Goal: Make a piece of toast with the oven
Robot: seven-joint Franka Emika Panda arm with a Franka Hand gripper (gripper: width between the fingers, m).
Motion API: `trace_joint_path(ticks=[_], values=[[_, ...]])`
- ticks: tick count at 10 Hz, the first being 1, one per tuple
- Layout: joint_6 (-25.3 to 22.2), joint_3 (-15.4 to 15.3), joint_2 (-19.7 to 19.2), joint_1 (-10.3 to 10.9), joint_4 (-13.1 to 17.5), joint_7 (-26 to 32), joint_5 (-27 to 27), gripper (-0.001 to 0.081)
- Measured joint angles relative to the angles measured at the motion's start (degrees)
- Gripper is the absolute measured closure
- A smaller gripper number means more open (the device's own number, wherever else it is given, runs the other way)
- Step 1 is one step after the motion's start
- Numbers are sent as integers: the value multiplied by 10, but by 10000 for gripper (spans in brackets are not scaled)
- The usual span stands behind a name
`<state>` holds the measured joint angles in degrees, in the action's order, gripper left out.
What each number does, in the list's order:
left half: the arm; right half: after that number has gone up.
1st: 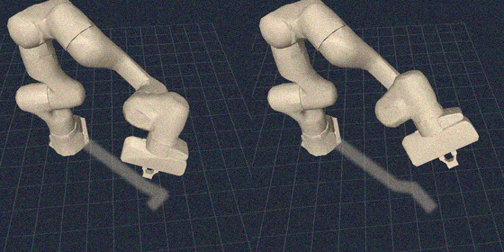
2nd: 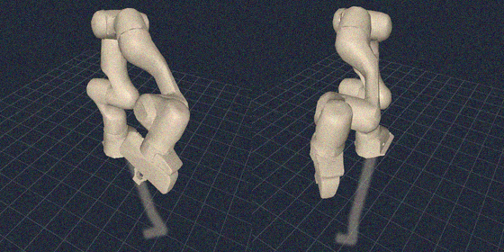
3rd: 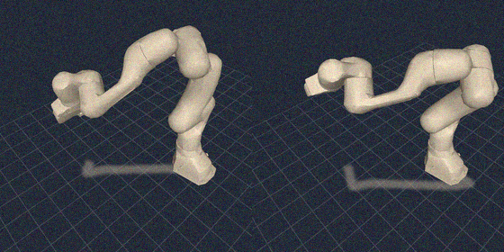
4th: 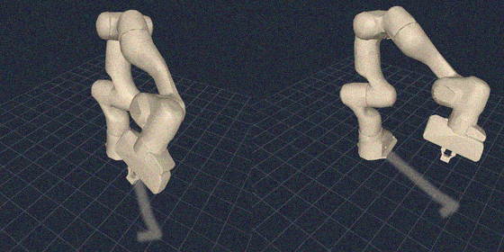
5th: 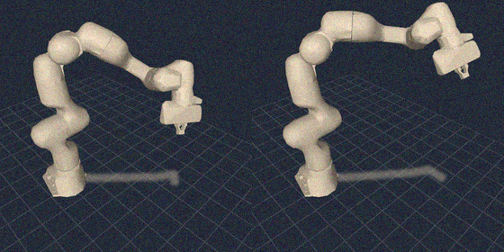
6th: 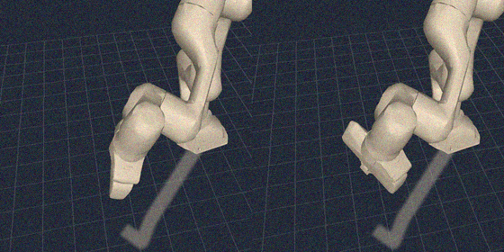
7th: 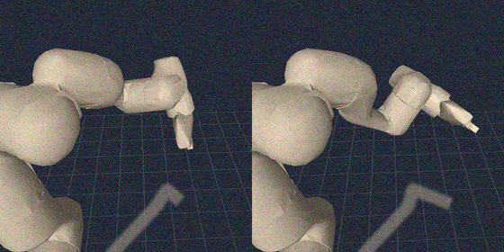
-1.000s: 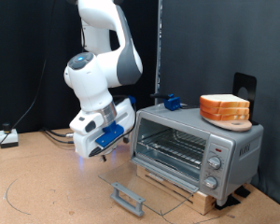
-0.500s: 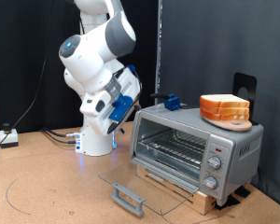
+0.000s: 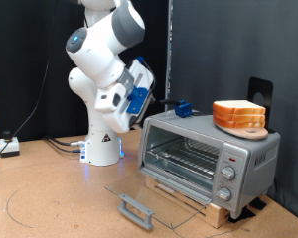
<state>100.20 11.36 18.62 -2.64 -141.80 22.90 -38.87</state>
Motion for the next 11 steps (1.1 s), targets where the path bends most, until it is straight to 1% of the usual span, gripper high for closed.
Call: trace_joint_path(ticks=[1,2,3,5,6,7,8,9,11], values=[[-33,0,11,8,5,57,-4,2],[-54,-1,23,17,9,112,-3,2],[-62,-6,38,25,12,158,12,2],[-81,-21,68,36,17,206,59,2],[-81,-20,67,35,15,198,47,2],[-80,-20,70,39,15,229,27,2],[-79,-20,79,48,17,276,6,2],[-80,-22,93,60,18,326,-1,2],[-97,-27,123,84,20,422,9,2]])
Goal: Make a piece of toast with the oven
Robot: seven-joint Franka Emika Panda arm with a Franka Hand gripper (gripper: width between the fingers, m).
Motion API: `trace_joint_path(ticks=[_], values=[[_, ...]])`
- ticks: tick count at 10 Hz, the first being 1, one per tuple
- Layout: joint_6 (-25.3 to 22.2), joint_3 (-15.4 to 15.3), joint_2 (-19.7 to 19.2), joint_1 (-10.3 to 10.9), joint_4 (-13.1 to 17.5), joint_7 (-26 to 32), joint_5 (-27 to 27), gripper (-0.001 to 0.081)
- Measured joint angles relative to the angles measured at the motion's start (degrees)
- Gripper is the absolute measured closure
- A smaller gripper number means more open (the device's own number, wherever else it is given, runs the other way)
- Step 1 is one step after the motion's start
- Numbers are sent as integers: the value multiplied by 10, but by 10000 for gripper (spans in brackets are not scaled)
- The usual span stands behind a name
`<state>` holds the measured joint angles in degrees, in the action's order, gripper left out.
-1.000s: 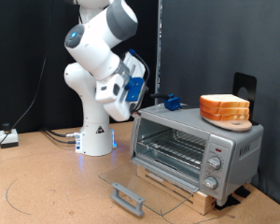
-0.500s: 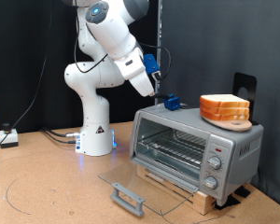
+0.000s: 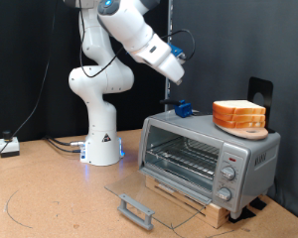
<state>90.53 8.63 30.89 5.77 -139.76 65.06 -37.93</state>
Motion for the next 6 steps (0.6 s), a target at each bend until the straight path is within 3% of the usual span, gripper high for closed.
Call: trace_joint_path(ticks=[2,4,6], values=[[-56,-10,16,14,16,30,42,2],[-33,-12,19,15,8,34,29,2],[13,-38,52,16,-12,43,12,2]])
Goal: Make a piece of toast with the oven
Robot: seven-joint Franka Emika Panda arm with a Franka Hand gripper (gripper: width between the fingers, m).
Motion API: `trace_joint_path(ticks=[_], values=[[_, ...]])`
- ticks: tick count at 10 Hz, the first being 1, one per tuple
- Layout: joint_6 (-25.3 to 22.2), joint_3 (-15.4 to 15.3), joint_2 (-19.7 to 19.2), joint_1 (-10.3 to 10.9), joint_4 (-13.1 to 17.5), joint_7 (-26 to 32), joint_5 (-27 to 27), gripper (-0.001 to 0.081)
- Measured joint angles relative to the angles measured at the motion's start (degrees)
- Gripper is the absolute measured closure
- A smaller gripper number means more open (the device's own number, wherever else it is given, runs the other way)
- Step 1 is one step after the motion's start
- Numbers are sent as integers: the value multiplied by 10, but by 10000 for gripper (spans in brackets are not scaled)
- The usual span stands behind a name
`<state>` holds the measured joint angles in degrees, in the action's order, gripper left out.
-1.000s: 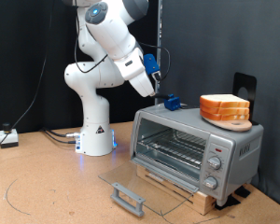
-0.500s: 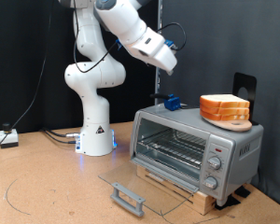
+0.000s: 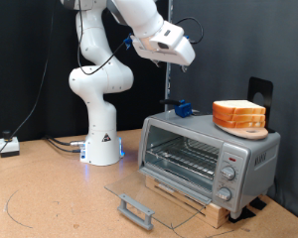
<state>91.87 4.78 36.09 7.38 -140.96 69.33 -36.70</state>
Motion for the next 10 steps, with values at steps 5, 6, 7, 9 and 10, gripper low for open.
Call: trace_joint_path(ticks=[5,6,7,9,10], values=[[49,-62,131,-2,-58,-96,-50,2],[49,-68,151,-5,-62,-137,-50,2],[49,-69,164,-11,-65,-162,-50,2],[49,-69,177,-26,-69,-183,-40,2],[43,-69,177,-30,-71,-184,-25,2]])
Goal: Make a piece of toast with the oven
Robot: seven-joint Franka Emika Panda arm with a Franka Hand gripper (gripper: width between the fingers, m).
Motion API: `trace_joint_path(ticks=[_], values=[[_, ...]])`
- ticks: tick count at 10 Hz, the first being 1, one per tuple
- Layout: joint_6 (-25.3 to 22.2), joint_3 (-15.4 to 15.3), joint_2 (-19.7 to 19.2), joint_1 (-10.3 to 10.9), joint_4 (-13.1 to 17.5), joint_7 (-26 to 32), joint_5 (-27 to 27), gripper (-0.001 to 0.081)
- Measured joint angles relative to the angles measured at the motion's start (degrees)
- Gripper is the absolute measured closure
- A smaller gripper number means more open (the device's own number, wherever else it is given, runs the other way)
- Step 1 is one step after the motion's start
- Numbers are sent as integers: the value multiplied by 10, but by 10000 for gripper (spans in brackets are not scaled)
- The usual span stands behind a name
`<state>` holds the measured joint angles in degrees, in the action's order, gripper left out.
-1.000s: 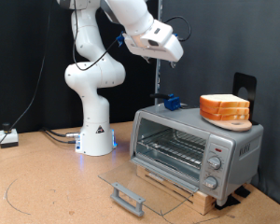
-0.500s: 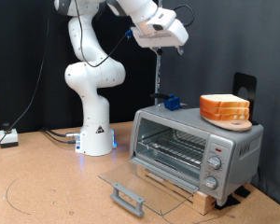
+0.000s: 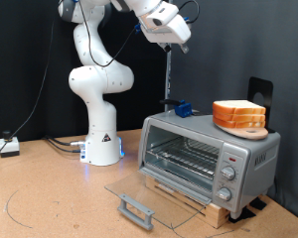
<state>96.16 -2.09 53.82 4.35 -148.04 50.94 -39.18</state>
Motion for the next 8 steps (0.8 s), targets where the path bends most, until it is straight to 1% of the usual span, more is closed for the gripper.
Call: trace_joint_path(ticks=[1,2,3,4,6,8], values=[[-4,0,0,-1,0,0,10,2],[-4,0,0,-1,0,0,8,2],[9,-3,0,-2,-5,-8,6,2],[28,-11,-2,-5,-16,-22,7,2],[56,-41,-16,-15,-42,-37,23,2],[79,-72,-35,-16,-65,-37,30,2]])
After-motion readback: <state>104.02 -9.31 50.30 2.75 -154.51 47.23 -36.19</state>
